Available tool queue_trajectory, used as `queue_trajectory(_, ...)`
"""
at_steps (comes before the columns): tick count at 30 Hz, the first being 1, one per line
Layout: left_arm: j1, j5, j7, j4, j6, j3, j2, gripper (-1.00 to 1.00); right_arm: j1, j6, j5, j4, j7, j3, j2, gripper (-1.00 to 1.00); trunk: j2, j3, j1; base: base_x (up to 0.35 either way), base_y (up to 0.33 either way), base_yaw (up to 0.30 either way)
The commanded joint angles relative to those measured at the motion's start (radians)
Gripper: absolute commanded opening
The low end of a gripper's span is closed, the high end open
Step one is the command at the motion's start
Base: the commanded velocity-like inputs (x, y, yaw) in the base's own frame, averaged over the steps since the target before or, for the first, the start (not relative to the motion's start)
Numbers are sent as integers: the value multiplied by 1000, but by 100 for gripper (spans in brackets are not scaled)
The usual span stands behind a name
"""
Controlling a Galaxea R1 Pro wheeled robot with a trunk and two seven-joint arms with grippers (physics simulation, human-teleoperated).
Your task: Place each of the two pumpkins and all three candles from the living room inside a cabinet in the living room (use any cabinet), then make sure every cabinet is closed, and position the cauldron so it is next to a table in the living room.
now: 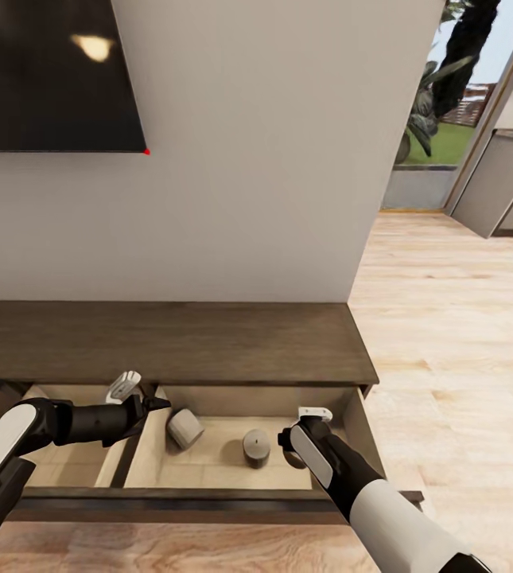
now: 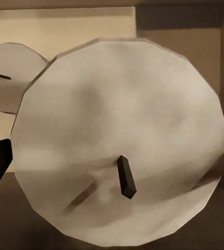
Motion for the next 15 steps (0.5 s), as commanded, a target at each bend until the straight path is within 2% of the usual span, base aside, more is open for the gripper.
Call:
queue_trajectory(1,-1,10,10,-1,-1,-1,1,100,-1,0,-10,-1,-10,4,-1,-100,-8,-4,4,0,0,0)
queue_trajectory(7,-1,13,10,-1,-1,-2,1,100,-1,-1,-9,-1,-10,4,-1,-100,-50,-23,27,0,0,0)
queue_trajectory(12,-1,60,10,-1,-1,-3,1,100,-1,-1,-10,0,-10,4,-1,-100,-85,-39,46,0,0,0)
queue_trajectory(15,-1,70,10,-1,-1,-3,1,100,-1,-1,-9,0,-10,4,-1,-100,-106,-48,57,0,0,0)
